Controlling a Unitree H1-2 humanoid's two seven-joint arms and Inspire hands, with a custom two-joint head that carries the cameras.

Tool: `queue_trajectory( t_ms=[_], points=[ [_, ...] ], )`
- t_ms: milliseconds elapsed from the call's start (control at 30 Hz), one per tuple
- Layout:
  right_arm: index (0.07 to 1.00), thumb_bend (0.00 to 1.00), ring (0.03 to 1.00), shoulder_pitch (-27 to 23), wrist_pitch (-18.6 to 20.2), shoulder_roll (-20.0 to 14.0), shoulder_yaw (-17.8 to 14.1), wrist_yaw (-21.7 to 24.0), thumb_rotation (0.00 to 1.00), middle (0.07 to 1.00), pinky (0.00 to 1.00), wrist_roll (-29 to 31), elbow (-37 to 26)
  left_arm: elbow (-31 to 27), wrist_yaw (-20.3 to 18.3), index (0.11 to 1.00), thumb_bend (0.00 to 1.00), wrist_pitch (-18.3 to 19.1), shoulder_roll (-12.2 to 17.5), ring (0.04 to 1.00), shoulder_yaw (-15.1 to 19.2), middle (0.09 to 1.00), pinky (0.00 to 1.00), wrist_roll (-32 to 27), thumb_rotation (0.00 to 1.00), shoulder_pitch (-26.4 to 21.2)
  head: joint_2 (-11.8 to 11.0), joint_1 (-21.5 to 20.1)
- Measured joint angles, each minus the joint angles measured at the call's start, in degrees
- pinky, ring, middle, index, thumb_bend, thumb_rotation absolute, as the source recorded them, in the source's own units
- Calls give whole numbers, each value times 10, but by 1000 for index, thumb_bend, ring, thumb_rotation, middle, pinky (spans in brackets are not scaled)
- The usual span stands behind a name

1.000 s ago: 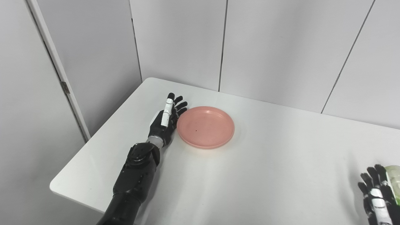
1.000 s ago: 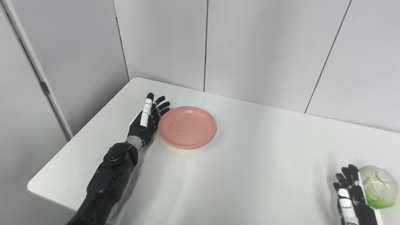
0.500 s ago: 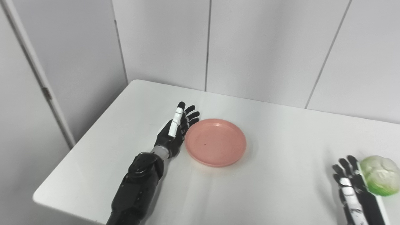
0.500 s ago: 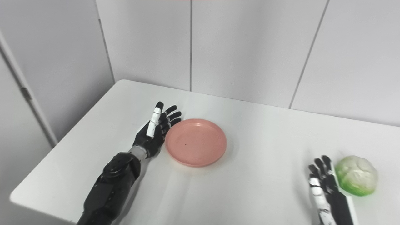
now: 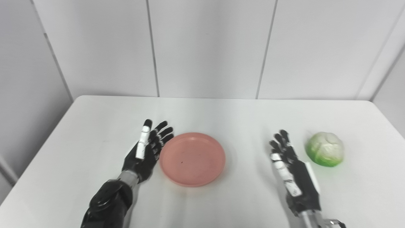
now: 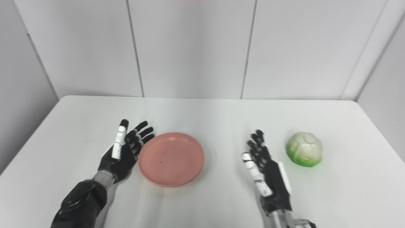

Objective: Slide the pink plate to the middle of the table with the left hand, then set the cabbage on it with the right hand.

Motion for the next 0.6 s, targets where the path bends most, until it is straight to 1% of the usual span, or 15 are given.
queue_trajectory(
  t_ms=[33,67,100,133,200,233,267,300,400,467,500,533,600],
  points=[
    [990,722,949,-3,1,2,3,-2,719,962,999,-4,1,-2,-3,887,839,1,2,897,-3,897,899,0,978,2,0,0],
    [991,723,951,-6,2,3,5,-4,725,963,1000,-10,2,-5,-8,885,841,3,4,895,-4,895,896,0,974,5,8,-27],
    [986,715,949,-9,3,4,8,-5,727,955,999,-17,3,-9,-11,896,836,5,6,903,-7,899,920,0,972,8,15,-55],
    [983,714,948,-13,3,4,10,-7,726,952,998,-22,6,-15,-12,901,834,6,6,907,-9,902,928,1,972,12,17,-65],
    [982,718,950,-19,4,6,12,-10,726,950,998,-31,17,-21,-19,902,828,6,6,908,-13,903,929,1,972,19,18,-67],
    [982,727,953,-19,5,7,12,-14,728,951,999,-35,18,-22,-23,898,821,6,6,905,-15,900,920,0,969,21,29,-73],
    [982,738,958,-20,7,9,13,-15,734,955,1000,-37,19,-24,-25,899,820,6,5,904,-15,902,915,0,968,23,29,-73],
    [984,738,965,-22,8,12,13,-17,732,960,1000,-37,19,-24,-26,905,821,6,5,912,-15,912,921,0,967,24,37,-65],
    [985,733,975,-33,17,16,13,-20,734,965,1000,-37,18,-34,-25,914,816,0,-1,927,-16,926,940,2,964,32,40,-55],
    [982,720,970,-37,26,16,11,-20,719,958,1000,-37,18,-42,-21,937,807,-12,-15,946,-16,946,952,4,947,41,47,-41],
    [982,719,970,-37,28,15,11,-21,718,958,1000,-36,18,-46,-16,939,807,-18,-23,947,-16,948,953,6,946,45,48,-41],
    [985,719,972,-37,28,15,10,-20,716,959,1000,-35,18,-52,-10,946,805,-25,-32,953,-17,954,959,13,943,52,56,-26],
    [987,728,972,-37,28,13,8,-19,722,959,1000,-32,18,-65,4,971,796,-35,-50,975,-21,977,982,26,954,65,57,-24]
  ],
)
